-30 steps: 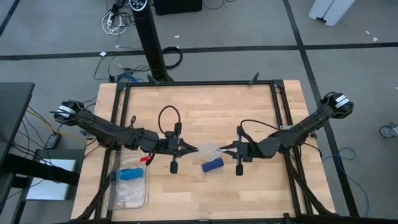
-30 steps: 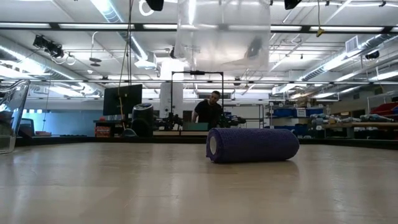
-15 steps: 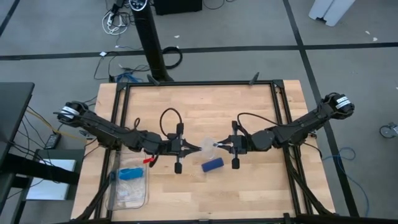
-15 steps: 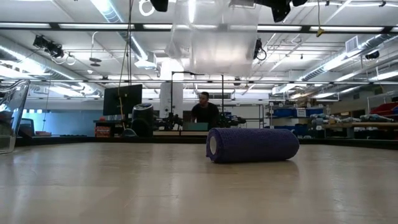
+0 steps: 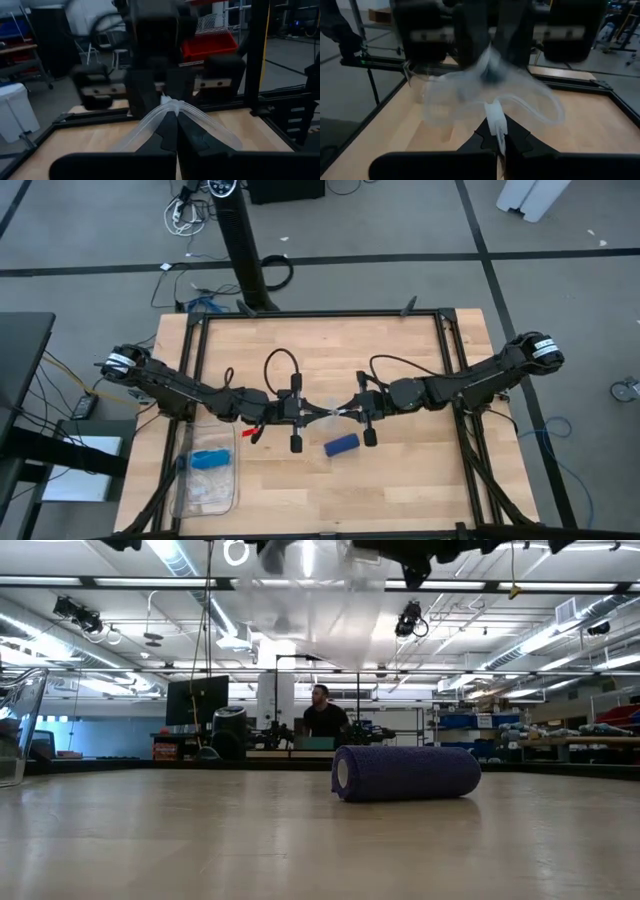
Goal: Roll bandage
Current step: Open the transparent zip bag, then put the blue rolled bandage into the transparent zip bag
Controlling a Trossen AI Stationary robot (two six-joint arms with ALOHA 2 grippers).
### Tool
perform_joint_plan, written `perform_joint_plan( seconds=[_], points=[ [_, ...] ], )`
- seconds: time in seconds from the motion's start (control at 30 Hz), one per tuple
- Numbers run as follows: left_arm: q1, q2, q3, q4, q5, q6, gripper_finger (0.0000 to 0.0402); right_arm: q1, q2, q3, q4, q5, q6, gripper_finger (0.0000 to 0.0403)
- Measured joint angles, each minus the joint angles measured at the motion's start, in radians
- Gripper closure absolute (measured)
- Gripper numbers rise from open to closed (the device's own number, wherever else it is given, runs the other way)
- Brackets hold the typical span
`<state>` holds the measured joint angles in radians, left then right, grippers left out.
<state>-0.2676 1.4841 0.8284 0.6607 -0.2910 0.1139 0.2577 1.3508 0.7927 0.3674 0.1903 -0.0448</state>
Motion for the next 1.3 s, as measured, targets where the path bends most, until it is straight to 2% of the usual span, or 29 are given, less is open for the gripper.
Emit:
perform_joint_plan(
  seconds=[0.27, 0.47, 0.67, 0.8, 0.97, 1.13, 1.3],
  points=[
    [0.006, 0.028, 0.000, 0.001, 0.014, -0.015, 0.0401, -0.018, 0.033, 0.058, -0.077, -0.034, -0.011, 0.0401],
    [0.005, 0.028, 0.000, -0.025, -0.006, 0.037, 0.0401, -0.018, 0.037, 0.059, -0.115, 0.000, 0.016, 0.0390],
    [-0.017, 0.018, 0.000, -0.185, -0.207, 0.150, 0.0401, -0.014, 0.016, 0.059, -0.340, 0.164, 0.088, 0.0354],
    [-0.046, 0.019, 0.000, -0.254, -0.293, 0.207, 0.0401, -0.011, 0.015, 0.058, -0.457, 0.198, 0.140, 0.0323],
    [-0.091, 0.019, 0.000, -0.262, -0.457, 0.315, 0.0401, 0.011, 0.010, 0.058, -0.516, 0.225, 0.151, 0.0287],
    [-0.116, 0.019, 0.000, -0.296, -0.524, 0.331, 0.0401, 0.041, -0.011, 0.058, -0.585, 0.335, 0.149, 0.0256],
    [-0.115, 0.033, 0.000, -0.351, -0.575, 0.320, 0.0401, 0.075, -0.039, 0.058, -0.654, 0.349, 0.181, 0.0227]
  ],
)
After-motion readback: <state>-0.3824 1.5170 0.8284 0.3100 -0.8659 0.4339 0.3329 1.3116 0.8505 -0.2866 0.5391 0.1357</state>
